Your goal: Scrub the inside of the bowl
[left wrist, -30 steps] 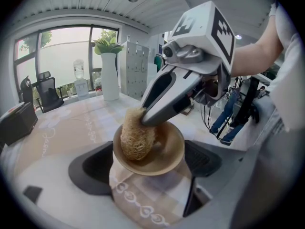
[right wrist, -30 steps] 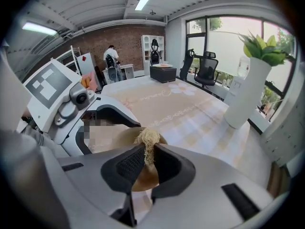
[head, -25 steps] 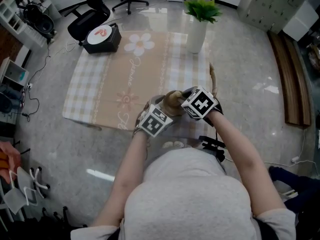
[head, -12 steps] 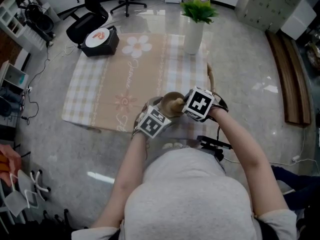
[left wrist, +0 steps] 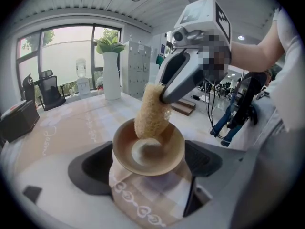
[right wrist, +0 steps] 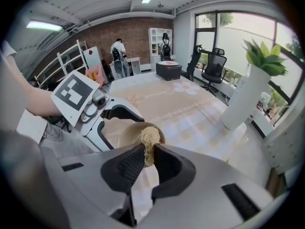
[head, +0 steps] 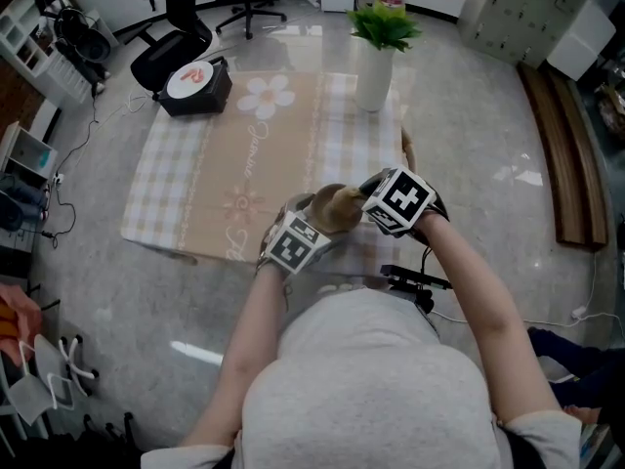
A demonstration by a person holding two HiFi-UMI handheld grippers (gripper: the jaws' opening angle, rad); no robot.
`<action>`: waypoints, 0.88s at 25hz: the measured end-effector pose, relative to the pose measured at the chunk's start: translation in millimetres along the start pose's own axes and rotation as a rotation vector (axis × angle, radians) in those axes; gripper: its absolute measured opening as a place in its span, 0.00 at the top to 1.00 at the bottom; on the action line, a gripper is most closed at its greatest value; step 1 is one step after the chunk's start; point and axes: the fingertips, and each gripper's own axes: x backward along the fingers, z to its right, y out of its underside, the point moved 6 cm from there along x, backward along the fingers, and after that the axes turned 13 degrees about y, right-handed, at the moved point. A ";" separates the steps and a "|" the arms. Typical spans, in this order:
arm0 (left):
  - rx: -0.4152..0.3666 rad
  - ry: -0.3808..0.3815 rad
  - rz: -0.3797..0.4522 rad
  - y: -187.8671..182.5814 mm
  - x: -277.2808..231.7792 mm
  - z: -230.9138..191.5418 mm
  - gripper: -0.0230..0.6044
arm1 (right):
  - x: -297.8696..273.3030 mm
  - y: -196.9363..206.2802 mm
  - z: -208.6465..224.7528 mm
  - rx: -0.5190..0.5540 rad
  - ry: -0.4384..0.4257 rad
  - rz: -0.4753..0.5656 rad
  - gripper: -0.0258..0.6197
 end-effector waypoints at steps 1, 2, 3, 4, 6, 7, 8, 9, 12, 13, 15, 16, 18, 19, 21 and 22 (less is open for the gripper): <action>0.004 0.000 0.005 -0.1 0.3 0.2 0.25 | 1.3 1.1 0.8 -0.034 0.005 0.020 0.87; 0.008 0.001 0.013 -0.4 0.8 0.4 0.25 | 2.6 2.5 1.0 -0.072 0.008 0.040 0.87; 0.012 0.000 0.021 -1.0 1.6 0.3 0.25 | 4.2 3.8 1.1 -0.109 0.009 0.060 0.87; 0.017 -0.001 0.029 -1.8 2.9 0.0 0.25 | 6.2 4.7 1.5 -0.144 0.013 0.080 0.87; 0.027 -0.007 0.044 -2.6 6.2 -0.9 0.25 | 11.2 5.0 2.6 -0.210 0.021 0.118 0.87; 0.031 -0.012 0.049 -2.8 7.9 -1.3 0.25 | 13.9 4.5 3.1 -0.239 0.022 0.137 0.87; 0.032 -0.018 0.055 -3.2 9.7 -1.7 0.25 | 16.7 3.7 3.6 -0.265 0.023 0.157 0.87; 0.032 -0.026 0.064 -4.3 11.5 -2.0 0.25 | 19.4 2.8 4.3 -0.288 0.023 0.176 0.87; 0.018 -0.056 0.111 -12.4 18.4 -4.0 0.25 | 27.9 0.8 6.6 -0.349 0.024 0.233 0.87; 0.015 -0.064 0.123 -15.1 21.0 -4.5 0.25 | 30.7 0.4 7.0 -0.370 0.022 0.253 0.87; 0.014 -0.082 0.155 -23.2 28.1 -4.9 0.25 | 35.3 -0.5 6.6 -0.403 0.016 0.297 0.87; 0.011 -0.093 0.177 -28.9 32.4 -4.9 0.25 | 37.0 -1.0 5.9 -0.414 0.014 0.321 0.87; 0.006 -0.115 0.228 -40.3 40.7 -4.6 0.25 | 39.7 -2.6 4.2 -0.434 0.012 0.372 0.87; 0.008 -0.123 0.253 -45.6 44.5 -4.0 0.25 | 41.0 -3.8 3.5 -0.443 0.013 0.396 0.87; 0.024 -0.135 0.296 -53.7 51.3 -2.7 0.25 | 44.4 -6.8 3.5 -0.463 0.019 0.442 0.87; 0.032 -0.142 0.311 -56.4 53.7 -2.6 0.25 | 46.3 -8.1 4.3 -0.473 0.024 0.464 0.87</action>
